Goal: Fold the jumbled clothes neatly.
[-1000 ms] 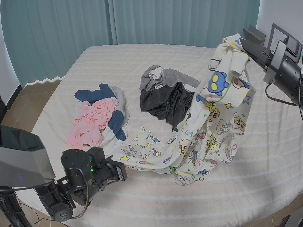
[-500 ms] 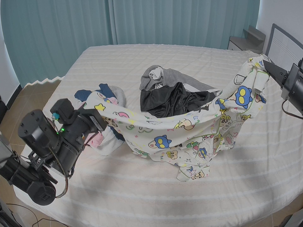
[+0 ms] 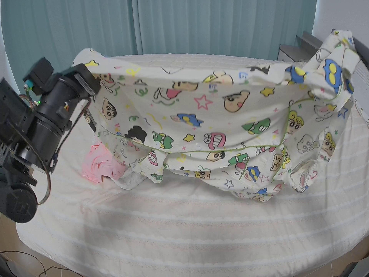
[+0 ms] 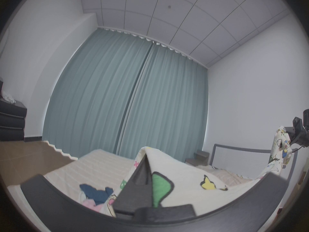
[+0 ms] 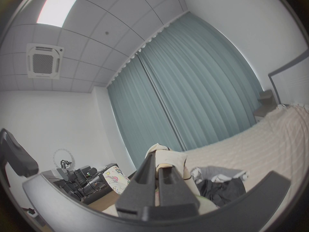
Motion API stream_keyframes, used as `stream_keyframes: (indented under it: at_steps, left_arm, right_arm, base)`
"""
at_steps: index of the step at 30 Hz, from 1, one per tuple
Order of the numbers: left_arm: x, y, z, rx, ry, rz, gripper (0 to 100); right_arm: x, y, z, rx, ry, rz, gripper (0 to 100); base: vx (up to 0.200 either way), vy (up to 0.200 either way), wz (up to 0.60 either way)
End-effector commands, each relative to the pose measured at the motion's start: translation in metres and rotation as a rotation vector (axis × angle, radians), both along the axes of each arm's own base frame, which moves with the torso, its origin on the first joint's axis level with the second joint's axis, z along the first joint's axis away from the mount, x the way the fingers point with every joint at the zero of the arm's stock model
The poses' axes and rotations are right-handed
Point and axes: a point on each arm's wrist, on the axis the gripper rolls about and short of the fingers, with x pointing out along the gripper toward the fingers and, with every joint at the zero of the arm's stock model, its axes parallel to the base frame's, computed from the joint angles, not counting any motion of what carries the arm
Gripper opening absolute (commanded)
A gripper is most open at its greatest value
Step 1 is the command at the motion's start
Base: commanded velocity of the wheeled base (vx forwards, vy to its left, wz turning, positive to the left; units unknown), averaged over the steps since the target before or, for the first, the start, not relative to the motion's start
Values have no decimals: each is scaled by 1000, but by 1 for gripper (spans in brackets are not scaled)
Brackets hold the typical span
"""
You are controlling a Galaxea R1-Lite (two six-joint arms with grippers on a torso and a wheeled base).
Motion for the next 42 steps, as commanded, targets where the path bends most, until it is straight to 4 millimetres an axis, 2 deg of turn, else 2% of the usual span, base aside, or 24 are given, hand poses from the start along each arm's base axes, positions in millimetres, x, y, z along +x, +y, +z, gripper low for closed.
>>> stream_keyframes:
  at_steps: [1, 3, 5, 9, 12, 18, 30, 42]
  left_arm:
    - [-26, 15, 45, -41, -151, 29, 0]
    - [-34, 19, 57, -47, -187, 37, 0]
    - [-39, 21, 57, -43, -179, 33, 0]
    - [-44, 20, 28, 8, -90, 18, 0]
    - [-49, 23, 13, 30, -46, 15, 0]
    - [-57, 28, 0, 48, -9, 16, 0]
    - [-62, 28, -17, 75, 42, -2, 0]
    - [-67, 30, -21, 80, 51, -8, 0]
  right_arm:
    - [-25, -8, 33, 35, -139, 29, 0]
    - [-24, -8, 32, 32, -138, 29, 0]
    - [-21, -6, 19, 18, -91, 33, 0]
    - [-15, -4, -18, -13, 28, 41, 0]
    - [-19, -5, -29, -10, 63, 52, 0]
    - [-28, -5, -33, 22, 86, 97, 0]
    - [-30, -6, -42, 18, 114, 99, 0]
    - [-29, -5, -44, 22, 128, 104, 0]
  base:
    - [0, 0, 0]
    - [0, 0, 0]
    - [0, 0, 0]
    - [0, 0, 0]
    - [0, 0, 0]
    - [0, 0, 0]
    - [0, 0, 0]
    - [-200, 0, 0]
